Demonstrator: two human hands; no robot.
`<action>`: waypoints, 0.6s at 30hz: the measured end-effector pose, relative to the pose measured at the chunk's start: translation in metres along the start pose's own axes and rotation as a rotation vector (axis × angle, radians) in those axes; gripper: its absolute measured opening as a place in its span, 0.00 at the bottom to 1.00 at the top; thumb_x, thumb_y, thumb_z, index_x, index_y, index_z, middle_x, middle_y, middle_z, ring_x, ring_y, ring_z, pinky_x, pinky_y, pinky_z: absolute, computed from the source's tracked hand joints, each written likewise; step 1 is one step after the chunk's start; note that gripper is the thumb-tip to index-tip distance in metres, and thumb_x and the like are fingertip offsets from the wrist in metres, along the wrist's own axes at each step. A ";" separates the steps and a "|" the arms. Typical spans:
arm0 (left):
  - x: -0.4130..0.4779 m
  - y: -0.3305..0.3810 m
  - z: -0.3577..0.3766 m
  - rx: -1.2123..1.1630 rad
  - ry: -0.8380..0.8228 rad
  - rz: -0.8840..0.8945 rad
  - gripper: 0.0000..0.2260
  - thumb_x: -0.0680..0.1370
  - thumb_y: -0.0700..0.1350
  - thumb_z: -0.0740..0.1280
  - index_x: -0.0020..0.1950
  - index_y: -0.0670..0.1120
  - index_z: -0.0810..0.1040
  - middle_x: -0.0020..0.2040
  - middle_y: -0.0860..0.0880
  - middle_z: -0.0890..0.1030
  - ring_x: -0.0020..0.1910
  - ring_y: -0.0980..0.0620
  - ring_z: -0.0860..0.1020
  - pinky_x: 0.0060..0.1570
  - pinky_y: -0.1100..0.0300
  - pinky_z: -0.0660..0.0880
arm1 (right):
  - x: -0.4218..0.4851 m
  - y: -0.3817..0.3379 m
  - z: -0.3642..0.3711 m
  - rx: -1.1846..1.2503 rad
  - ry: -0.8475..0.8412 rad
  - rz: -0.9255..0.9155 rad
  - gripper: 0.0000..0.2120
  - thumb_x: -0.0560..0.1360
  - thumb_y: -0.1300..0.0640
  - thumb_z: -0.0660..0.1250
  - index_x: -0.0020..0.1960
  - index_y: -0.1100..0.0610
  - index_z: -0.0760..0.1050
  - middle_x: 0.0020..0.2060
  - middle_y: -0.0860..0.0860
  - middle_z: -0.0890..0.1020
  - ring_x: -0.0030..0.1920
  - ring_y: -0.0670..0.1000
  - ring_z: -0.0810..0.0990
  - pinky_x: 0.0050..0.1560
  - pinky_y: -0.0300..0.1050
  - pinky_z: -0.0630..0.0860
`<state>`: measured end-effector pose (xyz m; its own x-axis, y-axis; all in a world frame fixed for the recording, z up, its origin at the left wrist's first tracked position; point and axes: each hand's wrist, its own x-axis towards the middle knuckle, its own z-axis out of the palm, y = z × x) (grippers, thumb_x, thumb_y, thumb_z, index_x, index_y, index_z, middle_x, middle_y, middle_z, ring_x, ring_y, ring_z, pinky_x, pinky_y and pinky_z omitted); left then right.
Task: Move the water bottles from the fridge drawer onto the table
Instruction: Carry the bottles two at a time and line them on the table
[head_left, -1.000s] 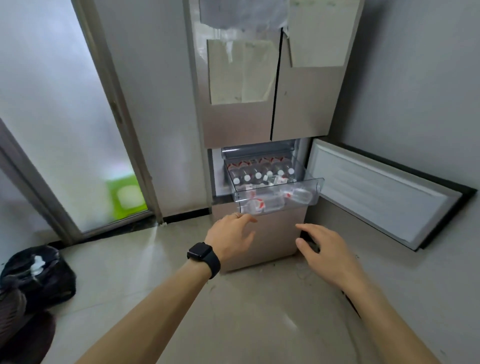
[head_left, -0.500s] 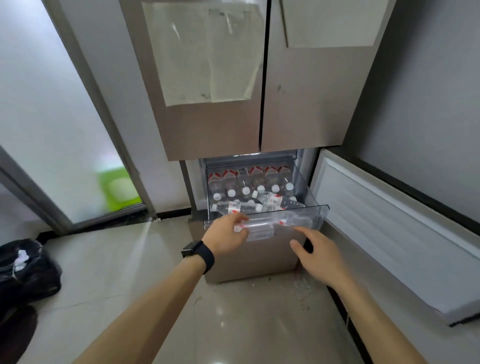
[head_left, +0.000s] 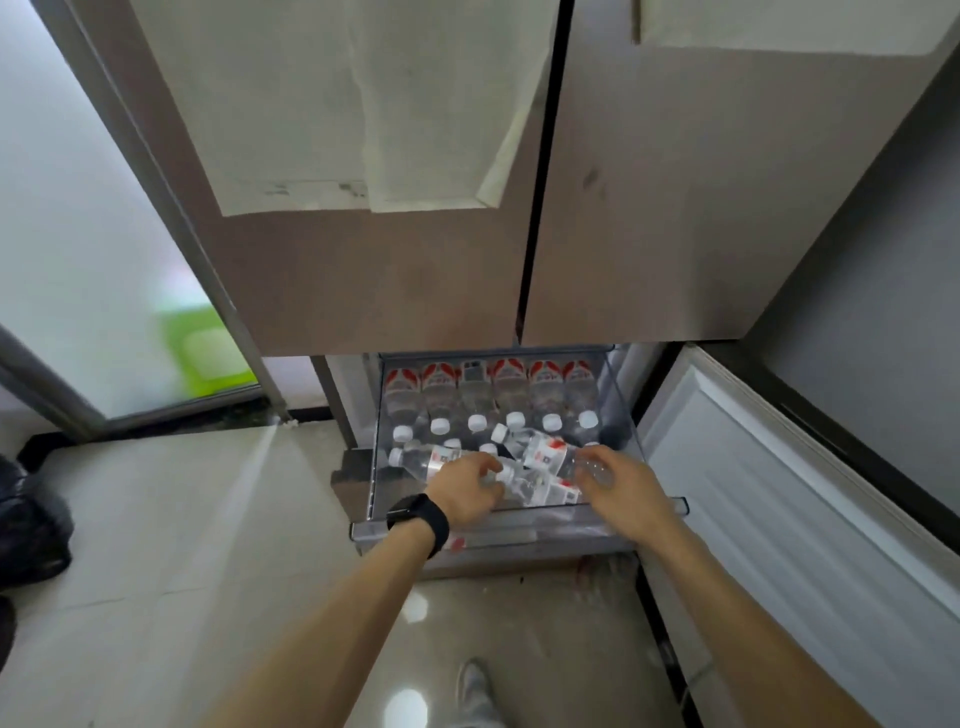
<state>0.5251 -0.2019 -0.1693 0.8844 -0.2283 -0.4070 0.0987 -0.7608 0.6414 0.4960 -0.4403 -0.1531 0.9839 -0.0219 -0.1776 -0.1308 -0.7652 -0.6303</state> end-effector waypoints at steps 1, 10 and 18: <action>0.012 -0.001 0.002 0.000 -0.025 -0.032 0.18 0.80 0.52 0.66 0.70 0.51 0.73 0.67 0.47 0.78 0.63 0.47 0.76 0.61 0.56 0.73 | 0.014 0.002 0.002 -0.015 -0.032 0.027 0.16 0.80 0.48 0.67 0.66 0.49 0.77 0.60 0.48 0.83 0.56 0.48 0.80 0.46 0.35 0.70; 0.083 -0.002 0.029 -0.125 -0.148 -0.223 0.25 0.81 0.60 0.62 0.73 0.48 0.68 0.66 0.44 0.77 0.63 0.44 0.77 0.61 0.52 0.74 | 0.110 0.014 0.022 -0.249 -0.345 0.165 0.16 0.80 0.48 0.66 0.67 0.50 0.74 0.61 0.51 0.82 0.59 0.55 0.81 0.62 0.52 0.77; 0.095 -0.002 0.033 -0.283 -0.167 -0.305 0.17 0.77 0.63 0.70 0.54 0.51 0.79 0.55 0.49 0.83 0.51 0.49 0.81 0.54 0.54 0.79 | 0.136 0.030 0.029 -0.243 -0.486 0.187 0.34 0.65 0.46 0.75 0.68 0.38 0.69 0.63 0.41 0.78 0.63 0.53 0.77 0.64 0.59 0.74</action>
<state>0.5943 -0.2416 -0.2308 0.7121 -0.1319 -0.6896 0.4849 -0.6180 0.6189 0.6223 -0.4476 -0.2185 0.7701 0.0835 -0.6324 -0.2084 -0.9041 -0.3731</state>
